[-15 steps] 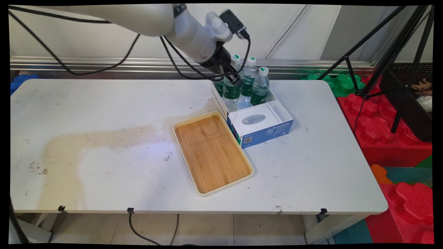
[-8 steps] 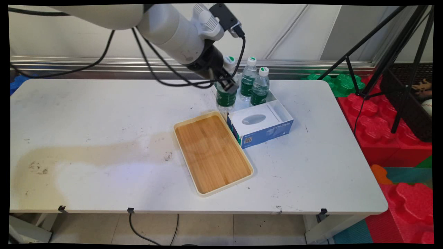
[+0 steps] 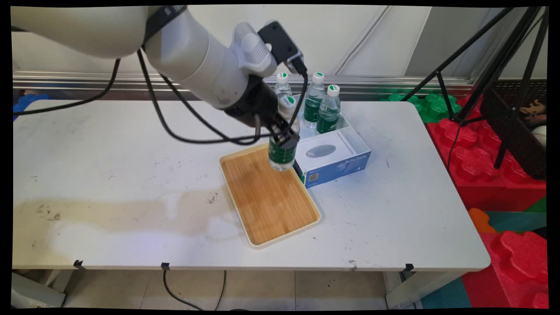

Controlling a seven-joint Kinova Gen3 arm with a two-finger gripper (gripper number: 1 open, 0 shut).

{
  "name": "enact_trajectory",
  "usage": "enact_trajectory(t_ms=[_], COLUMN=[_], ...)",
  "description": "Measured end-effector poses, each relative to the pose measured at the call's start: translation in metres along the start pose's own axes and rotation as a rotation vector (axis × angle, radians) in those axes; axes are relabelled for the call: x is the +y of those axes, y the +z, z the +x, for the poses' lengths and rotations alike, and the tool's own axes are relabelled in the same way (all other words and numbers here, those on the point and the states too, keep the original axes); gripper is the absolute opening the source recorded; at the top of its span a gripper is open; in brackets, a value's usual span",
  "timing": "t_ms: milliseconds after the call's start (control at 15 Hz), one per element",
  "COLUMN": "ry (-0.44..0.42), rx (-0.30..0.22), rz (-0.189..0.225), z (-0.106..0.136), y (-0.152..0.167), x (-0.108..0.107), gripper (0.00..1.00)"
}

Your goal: Place the picked object on the tray

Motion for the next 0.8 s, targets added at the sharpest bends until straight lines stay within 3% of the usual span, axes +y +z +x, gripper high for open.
enact_trajectory(t_ms=[400, 800], ry=[0.014, 0.041], rx=[-0.012, -0.015], rz=[-0.028, -0.058], z=[-0.012, -0.027], y=[0.008, 0.038], x=[0.029, 0.049], gripper=[0.0, 0.0])
